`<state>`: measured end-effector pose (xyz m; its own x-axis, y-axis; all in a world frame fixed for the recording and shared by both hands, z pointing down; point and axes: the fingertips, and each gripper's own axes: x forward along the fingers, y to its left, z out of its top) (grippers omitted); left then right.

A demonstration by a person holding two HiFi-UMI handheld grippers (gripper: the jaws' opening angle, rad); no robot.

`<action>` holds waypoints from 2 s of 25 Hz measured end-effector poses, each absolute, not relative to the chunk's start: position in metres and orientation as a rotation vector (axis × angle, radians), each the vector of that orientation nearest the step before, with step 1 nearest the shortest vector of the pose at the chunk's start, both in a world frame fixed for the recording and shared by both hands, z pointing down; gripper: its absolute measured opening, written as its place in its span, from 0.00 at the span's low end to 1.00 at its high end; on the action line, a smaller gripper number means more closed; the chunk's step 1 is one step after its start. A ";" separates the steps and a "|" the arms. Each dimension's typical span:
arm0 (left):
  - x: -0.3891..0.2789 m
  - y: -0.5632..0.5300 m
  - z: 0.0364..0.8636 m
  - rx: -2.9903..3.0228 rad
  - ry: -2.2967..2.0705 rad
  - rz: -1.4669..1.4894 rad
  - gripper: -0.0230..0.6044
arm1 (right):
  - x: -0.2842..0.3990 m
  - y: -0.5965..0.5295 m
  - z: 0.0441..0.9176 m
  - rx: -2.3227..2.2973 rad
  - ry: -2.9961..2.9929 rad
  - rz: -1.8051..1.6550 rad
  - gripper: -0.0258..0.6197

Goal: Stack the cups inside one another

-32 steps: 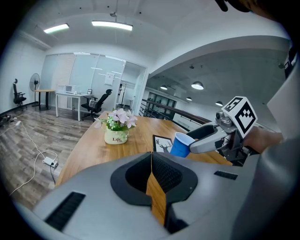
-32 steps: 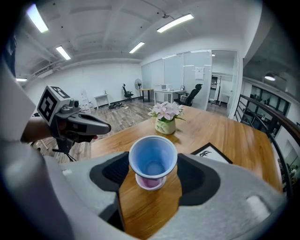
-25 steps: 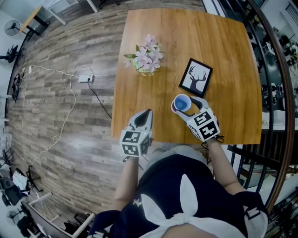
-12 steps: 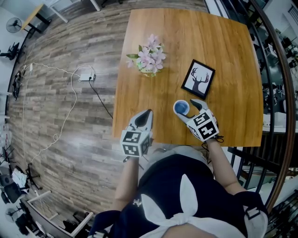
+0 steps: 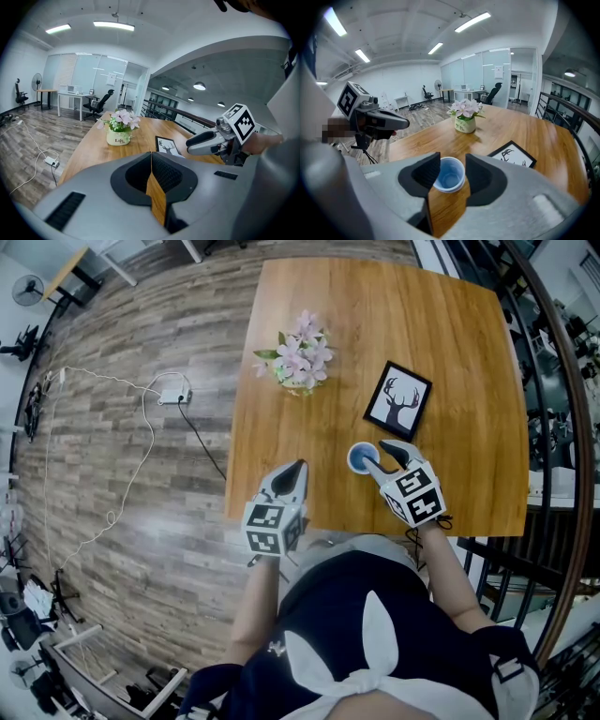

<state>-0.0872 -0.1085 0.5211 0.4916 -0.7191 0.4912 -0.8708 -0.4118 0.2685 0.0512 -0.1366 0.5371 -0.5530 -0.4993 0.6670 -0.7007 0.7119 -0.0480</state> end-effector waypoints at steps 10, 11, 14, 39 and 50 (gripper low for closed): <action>-0.077 -0.109 0.513 2.274 -1.301 0.398 0.07 | 0.058 -0.140 0.505 1.002 -2.373 0.334 0.04; -0.076 -0.109 0.509 2.278 -1.306 0.393 0.07 | 0.057 -0.138 0.503 0.986 -2.382 0.327 0.04; -0.072 -0.107 0.506 2.294 -1.299 0.390 0.07 | 0.053 -0.129 0.500 0.932 -2.411 0.314 0.04; -0.038 -0.068 0.493 2.378 -1.194 0.371 0.07 | 0.042 -0.077 0.491 0.845 -2.447 0.302 0.04; -0.038 -0.058 0.489 2.387 -1.189 0.363 0.07 | 0.041 -0.068 0.489 0.835 -2.433 0.289 0.04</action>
<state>-0.0375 -0.0578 0.4894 0.5944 -0.6860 0.4196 -0.8034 -0.5293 0.2727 0.0410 -0.0680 0.4886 -0.6587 -0.5022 0.5603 -0.6196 0.7845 -0.0252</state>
